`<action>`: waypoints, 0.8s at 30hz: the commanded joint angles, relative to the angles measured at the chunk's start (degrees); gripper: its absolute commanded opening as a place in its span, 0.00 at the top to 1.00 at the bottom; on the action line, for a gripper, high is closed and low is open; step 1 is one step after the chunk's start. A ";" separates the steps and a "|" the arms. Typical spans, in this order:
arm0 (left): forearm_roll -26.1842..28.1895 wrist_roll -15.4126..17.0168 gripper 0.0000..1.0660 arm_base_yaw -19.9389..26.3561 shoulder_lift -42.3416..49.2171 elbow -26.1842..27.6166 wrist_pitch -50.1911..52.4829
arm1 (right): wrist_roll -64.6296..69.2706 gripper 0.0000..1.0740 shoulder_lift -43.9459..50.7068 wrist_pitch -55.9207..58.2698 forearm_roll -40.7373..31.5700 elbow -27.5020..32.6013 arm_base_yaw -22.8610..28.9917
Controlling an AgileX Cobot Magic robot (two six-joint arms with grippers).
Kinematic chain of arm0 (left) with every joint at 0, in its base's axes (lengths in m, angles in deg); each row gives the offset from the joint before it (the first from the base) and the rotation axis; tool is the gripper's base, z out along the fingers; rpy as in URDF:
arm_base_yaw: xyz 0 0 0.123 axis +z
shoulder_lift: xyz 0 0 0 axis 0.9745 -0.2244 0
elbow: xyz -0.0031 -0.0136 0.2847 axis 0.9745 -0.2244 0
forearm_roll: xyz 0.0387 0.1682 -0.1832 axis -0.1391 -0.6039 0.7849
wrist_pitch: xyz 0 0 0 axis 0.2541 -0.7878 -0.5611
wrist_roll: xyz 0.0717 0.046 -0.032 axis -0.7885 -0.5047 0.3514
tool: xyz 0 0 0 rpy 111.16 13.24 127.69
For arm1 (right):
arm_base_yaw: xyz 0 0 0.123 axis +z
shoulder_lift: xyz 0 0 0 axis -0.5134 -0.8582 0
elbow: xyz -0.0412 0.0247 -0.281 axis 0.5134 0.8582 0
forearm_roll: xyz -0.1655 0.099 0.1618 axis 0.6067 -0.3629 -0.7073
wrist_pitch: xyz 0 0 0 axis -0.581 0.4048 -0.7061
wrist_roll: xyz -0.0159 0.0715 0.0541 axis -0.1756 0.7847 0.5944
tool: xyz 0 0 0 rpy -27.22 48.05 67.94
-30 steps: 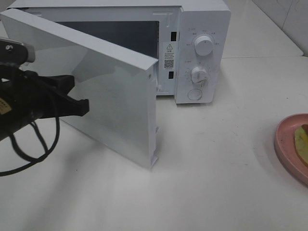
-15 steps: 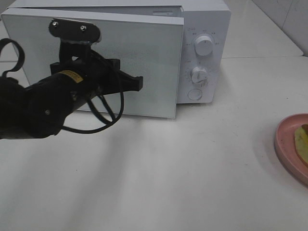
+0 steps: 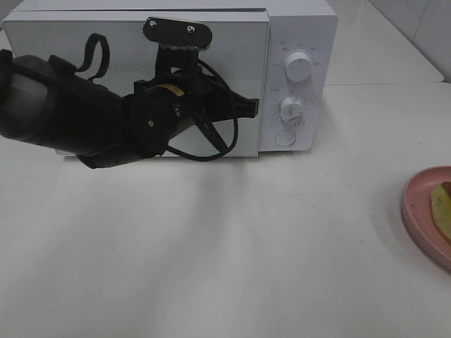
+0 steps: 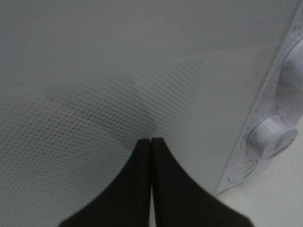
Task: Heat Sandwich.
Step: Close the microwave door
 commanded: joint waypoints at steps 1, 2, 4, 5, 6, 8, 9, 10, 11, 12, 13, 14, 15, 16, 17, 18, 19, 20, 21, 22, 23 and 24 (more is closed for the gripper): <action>3.38 -2.69 1.00 0.69 -2.12 4.53 2.58 | -0.80 0.30 1.60 -0.52 -0.06 0.17 -0.40; 4.64 -3.50 1.00 0.69 -2.35 4.93 2.58 | -0.80 0.30 1.60 -0.52 -0.06 0.17 -0.40; 6.02 -4.76 1.00 0.69 -2.35 5.33 2.58 | -0.80 0.30 1.60 -0.52 -0.06 0.17 -0.40; 8.71 -7.51 1.00 1.03 -2.41 5.73 2.98 | -0.80 0.30 1.60 -0.52 -0.06 0.17 -0.40; 9.85 -8.59 1.00 1.20 -2.41 5.96 2.92 | -0.80 0.30 1.60 -0.52 -0.06 0.17 -0.40; 10.66 -9.51 1.00 1.43 -2.41 6.19 2.98 | -0.80 0.30 1.60 -0.52 -0.06 0.17 -0.40; 11.46 -10.49 1.00 1.83 -2.41 6.30 2.86 | -0.80 0.30 1.60 -0.52 -0.06 0.17 -0.40; 11.52 -10.54 1.00 2.18 -2.41 6.30 2.98 | -0.80 0.30 1.60 -0.52 -0.06 0.17 -0.40; 11.52 -10.54 1.00 2.52 -2.41 6.30 3.04 | -0.80 0.30 1.60 -0.52 -0.06 0.17 -0.40; 11.52 -10.54 1.00 2.52 -2.41 6.30 3.04 | -0.80 0.30 1.60 -0.52 -0.06 0.17 -0.40; 11.52 -10.54 1.00 2.52 -2.41 6.30 3.04 | -0.80 0.30 1.60 -0.52 -0.06 0.17 -0.40; 11.57 -10.60 1.00 2.75 -2.41 6.30 3.21 | -0.80 0.30 1.60 -0.52 -0.06 0.17 -0.40; 11.46 -10.60 1.00 3.21 -2.41 6.30 3.15 | -0.80 0.30 1.60 -0.52 -0.06 0.17 -0.40; 11.46 -10.66 1.00 3.21 -2.41 6.30 2.98 | -0.80 0.30 1.60 -0.52 -0.06 0.17 -0.40; 11.46 -10.66 1.00 3.21 -2.41 6.30 2.98 | -0.80 0.30 1.60 -0.52 -0.06 0.17 -0.40; 11.46 -11.23 1.00 3.21 -2.23 6.13 2.69 | -0.80 0.30 1.60 -0.52 -0.06 0.17 -0.40; 11.57 -11.92 1.00 3.21 -2.01 6.07 2.58 | -0.80 0.30 1.60 -0.52 -0.06 0.17 -0.40; 11.57 -12.95 1.00 3.09 -1.55 5.73 2.01 | -0.80 0.30 1.60 -0.52 -0.06 0.17 -0.40; 11.57 -12.95 1.00 3.09 -1.55 5.73 2.01 | -0.80 0.30 1.60 -0.52 -0.06 0.17 -0.40; 11.69 -13.69 1.00 2.98 -0.97 5.56 1.20 | -0.80 0.30 1.60 -0.52 -0.06 0.17 -0.40; 11.75 -14.50 1.00 2.69 0.57 4.64 -1.83 | -0.80 0.30 1.60 -0.52 -0.06 0.17 -0.34; 11.75 -14.73 1.00 2.69 1.49 4.13 -3.44 | -0.80 0.30 1.60 -0.52 -0.06 0.17 -0.34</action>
